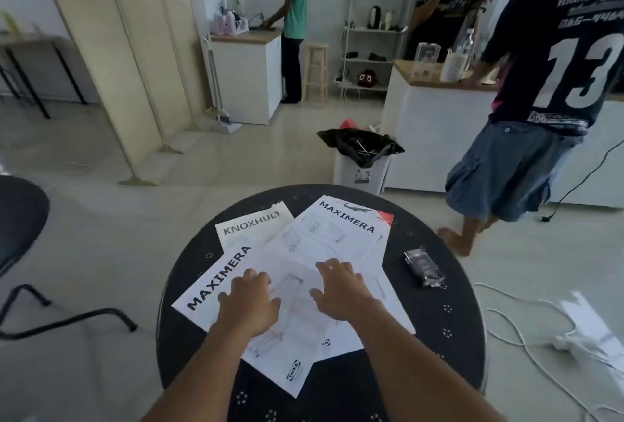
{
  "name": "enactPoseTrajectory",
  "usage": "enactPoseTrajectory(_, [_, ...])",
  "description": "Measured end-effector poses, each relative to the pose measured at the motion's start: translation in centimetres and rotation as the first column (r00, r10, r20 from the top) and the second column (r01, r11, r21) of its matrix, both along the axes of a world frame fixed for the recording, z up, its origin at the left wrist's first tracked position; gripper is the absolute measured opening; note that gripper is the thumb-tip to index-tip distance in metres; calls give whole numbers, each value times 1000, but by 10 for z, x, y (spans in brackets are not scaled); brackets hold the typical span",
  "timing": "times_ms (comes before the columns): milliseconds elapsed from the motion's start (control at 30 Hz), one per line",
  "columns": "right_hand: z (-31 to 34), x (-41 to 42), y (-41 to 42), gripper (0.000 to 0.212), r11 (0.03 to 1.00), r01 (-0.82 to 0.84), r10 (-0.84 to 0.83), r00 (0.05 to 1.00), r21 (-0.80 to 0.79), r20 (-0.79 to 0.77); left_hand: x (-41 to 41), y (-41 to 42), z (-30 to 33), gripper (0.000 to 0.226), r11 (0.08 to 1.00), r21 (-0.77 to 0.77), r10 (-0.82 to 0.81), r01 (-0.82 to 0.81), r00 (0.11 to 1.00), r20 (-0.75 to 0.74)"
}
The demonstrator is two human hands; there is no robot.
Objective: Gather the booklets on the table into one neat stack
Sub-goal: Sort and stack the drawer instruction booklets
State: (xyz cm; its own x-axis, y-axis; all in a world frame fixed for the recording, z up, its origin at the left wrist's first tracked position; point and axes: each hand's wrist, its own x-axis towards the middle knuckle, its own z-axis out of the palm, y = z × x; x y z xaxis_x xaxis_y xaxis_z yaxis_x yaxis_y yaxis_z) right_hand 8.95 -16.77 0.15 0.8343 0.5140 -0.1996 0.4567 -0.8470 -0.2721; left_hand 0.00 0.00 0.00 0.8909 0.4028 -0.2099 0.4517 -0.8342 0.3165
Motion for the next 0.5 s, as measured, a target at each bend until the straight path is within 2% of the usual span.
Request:
enactPoseTrajectory(100, [-31,-22,-1,49,998,-8,15,994,-67,109,-28,2,-39,47,998,49,46,-45,999,-11])
enactPoseTrajectory(167, [-42,-43,-8,47,998,64,-63,990,-4,127,-52,0,-56,52,996,55,70,-71,997,15])
enactPoseTrajectory(400, [-62,-128,-33,65,950,257,-262,965,177,5,-131,-17,-73,57,999,35,-10,5,990,144])
enactPoseTrajectory(500, [-68,-151,-41,65,927,302,-303,952,223,-33,-149,-19,-73,56,998,-68,17,-3,979,202])
